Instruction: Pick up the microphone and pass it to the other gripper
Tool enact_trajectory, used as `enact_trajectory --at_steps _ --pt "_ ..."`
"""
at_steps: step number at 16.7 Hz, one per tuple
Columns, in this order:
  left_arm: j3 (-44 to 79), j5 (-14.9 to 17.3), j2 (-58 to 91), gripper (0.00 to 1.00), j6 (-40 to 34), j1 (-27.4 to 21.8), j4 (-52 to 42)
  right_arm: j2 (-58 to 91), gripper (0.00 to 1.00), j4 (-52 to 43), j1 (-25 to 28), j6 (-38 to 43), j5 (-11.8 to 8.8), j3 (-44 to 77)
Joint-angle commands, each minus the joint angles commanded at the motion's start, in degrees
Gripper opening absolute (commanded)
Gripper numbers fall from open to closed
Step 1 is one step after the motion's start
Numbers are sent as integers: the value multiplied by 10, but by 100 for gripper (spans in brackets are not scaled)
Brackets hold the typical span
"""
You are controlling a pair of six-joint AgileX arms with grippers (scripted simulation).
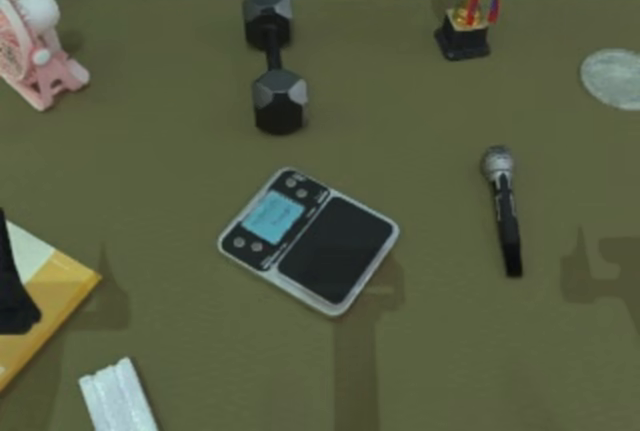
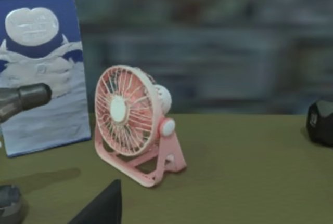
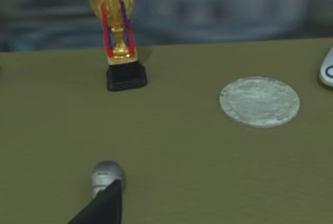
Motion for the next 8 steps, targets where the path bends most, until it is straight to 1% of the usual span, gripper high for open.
enact_trajectory --at_steps 8 --pt "0 0 0 100 0 0 0 493 100 -237 87 93 16 336"
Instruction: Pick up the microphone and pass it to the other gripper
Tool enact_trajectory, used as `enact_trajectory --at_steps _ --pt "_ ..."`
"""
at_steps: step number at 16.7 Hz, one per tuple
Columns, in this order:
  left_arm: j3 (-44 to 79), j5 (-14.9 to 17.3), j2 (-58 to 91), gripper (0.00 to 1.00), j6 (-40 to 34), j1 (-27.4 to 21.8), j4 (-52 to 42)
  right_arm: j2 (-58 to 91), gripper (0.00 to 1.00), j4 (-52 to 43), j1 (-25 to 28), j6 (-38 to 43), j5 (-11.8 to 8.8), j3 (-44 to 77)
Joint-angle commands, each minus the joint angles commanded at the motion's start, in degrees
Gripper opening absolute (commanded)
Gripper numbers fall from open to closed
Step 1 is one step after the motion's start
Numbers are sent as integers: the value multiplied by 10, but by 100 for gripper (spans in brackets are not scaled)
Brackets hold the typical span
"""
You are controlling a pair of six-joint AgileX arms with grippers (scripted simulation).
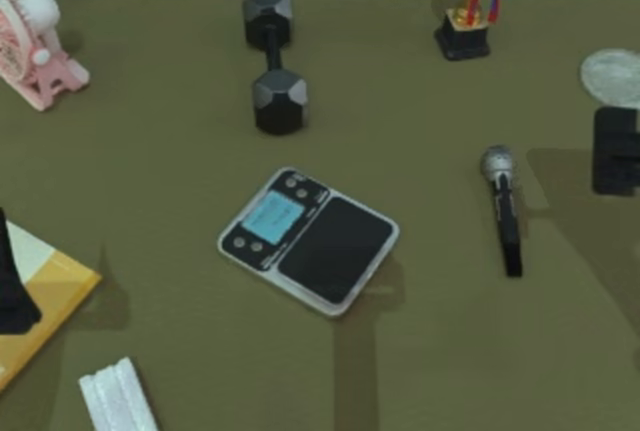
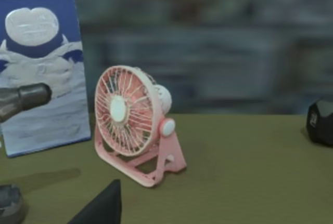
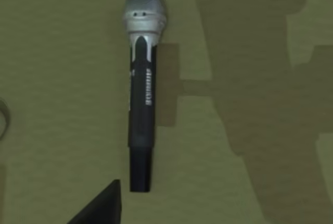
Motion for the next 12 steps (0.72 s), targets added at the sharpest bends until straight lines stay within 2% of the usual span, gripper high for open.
enact_trajectory --at_steps 7,12 --pt "0 0 0 100 0 0 0 329 100 -170 66 70 8 251" --pt "0 0 0 100 0 0 0 443 100 -224 90 95 11 348"
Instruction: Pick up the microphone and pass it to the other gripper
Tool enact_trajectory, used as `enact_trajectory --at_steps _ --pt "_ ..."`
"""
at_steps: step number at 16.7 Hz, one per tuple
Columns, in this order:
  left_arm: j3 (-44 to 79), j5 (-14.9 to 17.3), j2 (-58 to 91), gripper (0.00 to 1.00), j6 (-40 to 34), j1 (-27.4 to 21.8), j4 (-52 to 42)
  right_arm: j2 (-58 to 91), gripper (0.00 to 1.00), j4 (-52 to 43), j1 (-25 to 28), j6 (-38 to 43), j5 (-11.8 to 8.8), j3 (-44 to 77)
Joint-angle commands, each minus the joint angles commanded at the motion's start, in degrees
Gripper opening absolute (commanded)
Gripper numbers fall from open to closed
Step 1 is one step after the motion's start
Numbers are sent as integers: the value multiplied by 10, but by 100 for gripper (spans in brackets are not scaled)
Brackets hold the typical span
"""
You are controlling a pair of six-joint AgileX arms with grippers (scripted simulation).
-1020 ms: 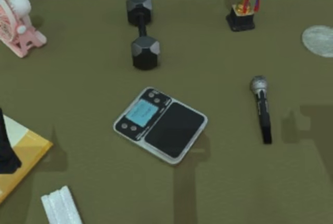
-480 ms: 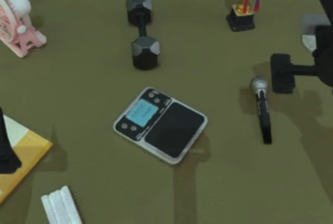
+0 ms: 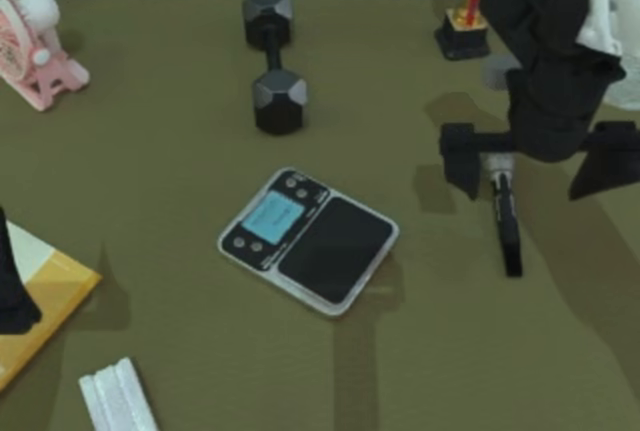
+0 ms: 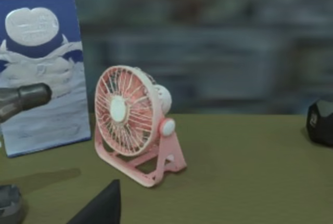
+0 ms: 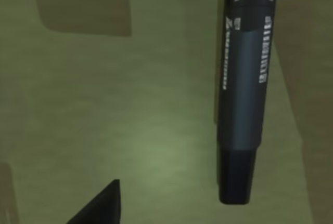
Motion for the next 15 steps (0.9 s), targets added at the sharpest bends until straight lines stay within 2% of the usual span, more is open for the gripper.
enact_trajectory --at_steps 8,15 --pt "0 0 0 100 0 0 0 10 100 8 -1 0 0 -1" --pt "0 0 0 100 0 0 0 88 100 160 -5 -4 1 -70"
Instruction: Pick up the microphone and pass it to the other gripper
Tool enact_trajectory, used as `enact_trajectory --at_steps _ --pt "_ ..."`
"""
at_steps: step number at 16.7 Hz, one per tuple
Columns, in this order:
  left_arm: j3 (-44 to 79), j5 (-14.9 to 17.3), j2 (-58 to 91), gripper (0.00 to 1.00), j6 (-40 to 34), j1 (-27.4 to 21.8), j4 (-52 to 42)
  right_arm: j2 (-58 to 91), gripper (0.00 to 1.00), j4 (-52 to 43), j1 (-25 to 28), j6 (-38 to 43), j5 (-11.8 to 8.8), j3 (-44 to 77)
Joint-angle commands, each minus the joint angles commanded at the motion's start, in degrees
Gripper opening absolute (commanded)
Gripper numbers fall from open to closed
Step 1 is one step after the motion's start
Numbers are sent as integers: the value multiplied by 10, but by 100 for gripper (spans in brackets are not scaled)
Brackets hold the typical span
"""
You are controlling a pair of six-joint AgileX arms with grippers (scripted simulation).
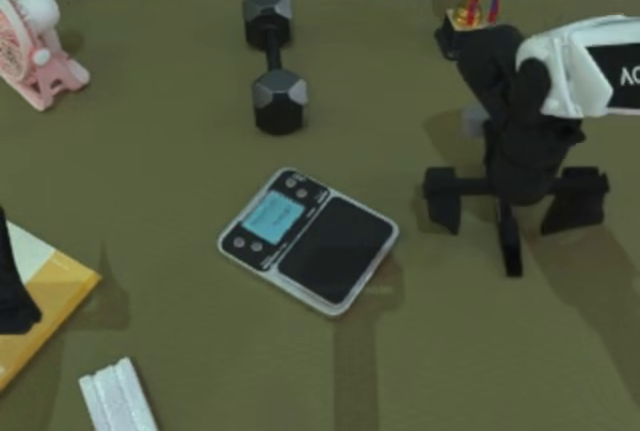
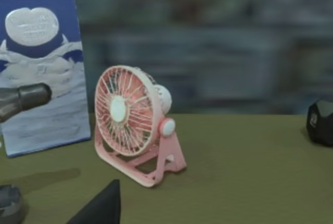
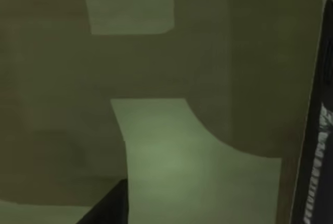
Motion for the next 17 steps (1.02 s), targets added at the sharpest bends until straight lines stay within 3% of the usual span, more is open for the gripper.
enact_trajectory --at_steps 6,17 --pt "0 0 0 100 0 0 0 17 100 27 -1 -1 0 -14" --pt "0 0 0 100 0 0 0 17 17 27 -1 -1 0 -14"
